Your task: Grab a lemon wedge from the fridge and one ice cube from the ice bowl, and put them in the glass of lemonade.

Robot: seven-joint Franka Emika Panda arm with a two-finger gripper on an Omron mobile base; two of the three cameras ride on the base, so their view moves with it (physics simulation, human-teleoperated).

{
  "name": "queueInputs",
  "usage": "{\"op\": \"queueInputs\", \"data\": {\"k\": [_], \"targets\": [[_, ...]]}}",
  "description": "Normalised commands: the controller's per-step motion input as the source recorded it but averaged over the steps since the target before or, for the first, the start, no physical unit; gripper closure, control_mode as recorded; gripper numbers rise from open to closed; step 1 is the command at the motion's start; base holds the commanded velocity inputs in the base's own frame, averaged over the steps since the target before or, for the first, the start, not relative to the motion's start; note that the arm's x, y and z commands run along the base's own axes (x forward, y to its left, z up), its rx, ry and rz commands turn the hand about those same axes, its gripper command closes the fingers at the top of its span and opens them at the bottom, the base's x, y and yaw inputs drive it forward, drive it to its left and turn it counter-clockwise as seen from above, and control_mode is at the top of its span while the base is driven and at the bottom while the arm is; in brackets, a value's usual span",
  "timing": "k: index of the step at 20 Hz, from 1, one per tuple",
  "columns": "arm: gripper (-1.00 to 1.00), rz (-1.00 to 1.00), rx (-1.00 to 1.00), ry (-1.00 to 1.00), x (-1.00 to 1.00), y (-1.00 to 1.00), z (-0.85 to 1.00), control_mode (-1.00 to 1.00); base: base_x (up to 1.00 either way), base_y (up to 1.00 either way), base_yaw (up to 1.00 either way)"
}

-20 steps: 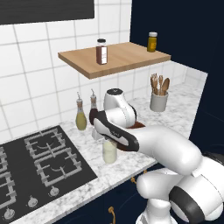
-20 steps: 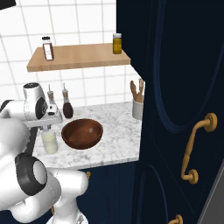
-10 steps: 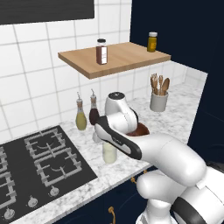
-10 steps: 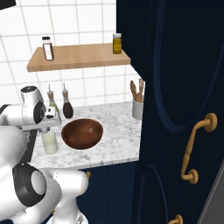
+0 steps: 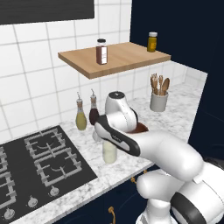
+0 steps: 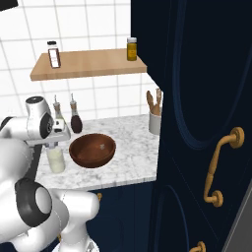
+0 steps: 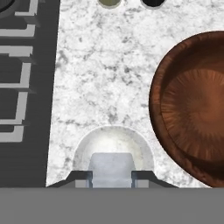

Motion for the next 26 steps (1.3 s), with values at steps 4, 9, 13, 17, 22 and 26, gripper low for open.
{"op": "queueInputs", "data": {"k": [4,9,13,17,22,26], "targets": [[-1.0,0.0,0.0,0.0,0.0,0.0,0.0,-1.0,0.0,0.0,0.0],[-1.0,0.0,0.0,0.0,0.0,0.0,0.0,-1.0,0.0,0.0,0.0],[-1.0,0.0,0.0,0.0,0.0,0.0,0.0,-1.0,0.0,0.0,0.0],[-1.0,0.0,0.0,0.0,-0.06,0.0,0.0,-1.0,0.0,0.0,0.0],[-1.0,0.0,0.0,-0.03,-0.17,0.0,0.0,-1.0,0.0,0.0,0.0],[-1.0,0.0,0.02,-0.07,-0.29,-0.06,0.01,-1.0,0.0,0.0,0.0]]}}
